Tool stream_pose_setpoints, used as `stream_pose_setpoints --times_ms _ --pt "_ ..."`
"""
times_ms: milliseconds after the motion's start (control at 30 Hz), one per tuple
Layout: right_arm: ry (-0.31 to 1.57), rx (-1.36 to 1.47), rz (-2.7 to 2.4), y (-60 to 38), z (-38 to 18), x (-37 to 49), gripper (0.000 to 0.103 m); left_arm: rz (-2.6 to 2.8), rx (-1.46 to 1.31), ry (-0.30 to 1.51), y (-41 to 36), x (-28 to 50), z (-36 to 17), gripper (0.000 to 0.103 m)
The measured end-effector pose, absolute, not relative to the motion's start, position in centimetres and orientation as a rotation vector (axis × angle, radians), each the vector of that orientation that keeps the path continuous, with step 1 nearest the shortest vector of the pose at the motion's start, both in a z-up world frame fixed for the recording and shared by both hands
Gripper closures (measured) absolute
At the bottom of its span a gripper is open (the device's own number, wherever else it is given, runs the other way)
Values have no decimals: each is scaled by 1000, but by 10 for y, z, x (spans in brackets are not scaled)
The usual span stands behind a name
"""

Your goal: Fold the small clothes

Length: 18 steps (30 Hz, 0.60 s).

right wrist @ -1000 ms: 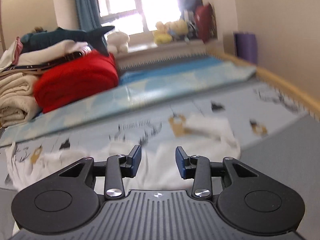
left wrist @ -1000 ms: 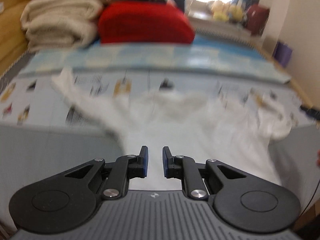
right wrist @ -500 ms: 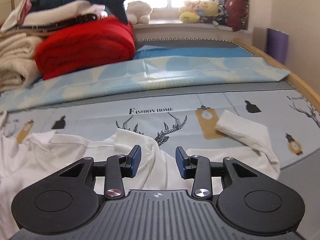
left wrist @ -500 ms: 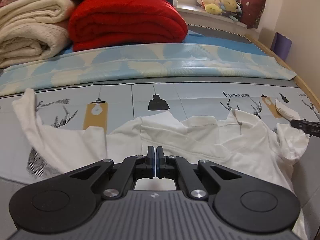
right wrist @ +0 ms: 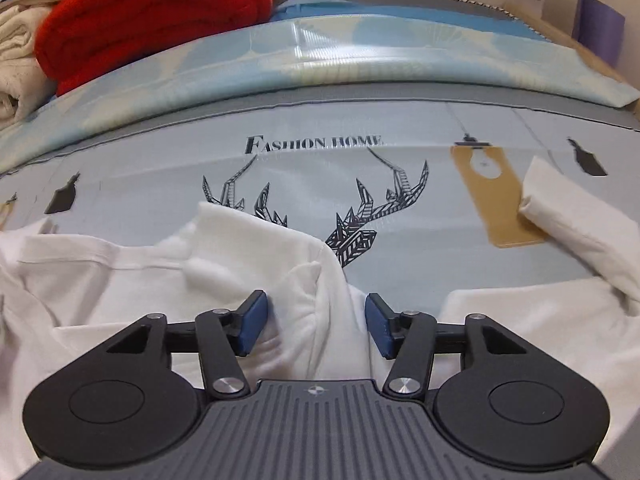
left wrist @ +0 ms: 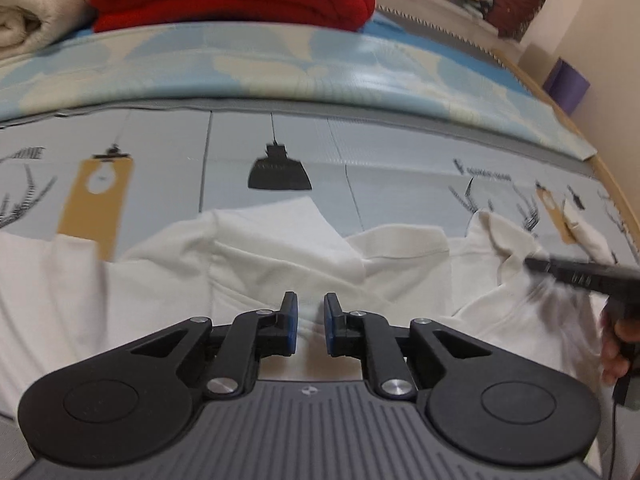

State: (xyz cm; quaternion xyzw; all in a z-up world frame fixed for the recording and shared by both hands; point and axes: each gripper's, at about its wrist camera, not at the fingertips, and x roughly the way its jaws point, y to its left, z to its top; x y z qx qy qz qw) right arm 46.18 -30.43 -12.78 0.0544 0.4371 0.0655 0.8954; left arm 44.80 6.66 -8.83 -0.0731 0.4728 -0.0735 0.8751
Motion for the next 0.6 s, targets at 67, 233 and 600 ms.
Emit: stream_pose_setpoints --times_ms 67,233,600 --pt "859 103 144 -305 -128 466 87 -125 -130 989 68 458 -100 88" --pt "806 146 65 -310 -134 485 89 -71 -165 935 83 475 -118 99" --pt "651 22 -13 -364 -85 474 44 -61 -250 968 96 488 -114 99"
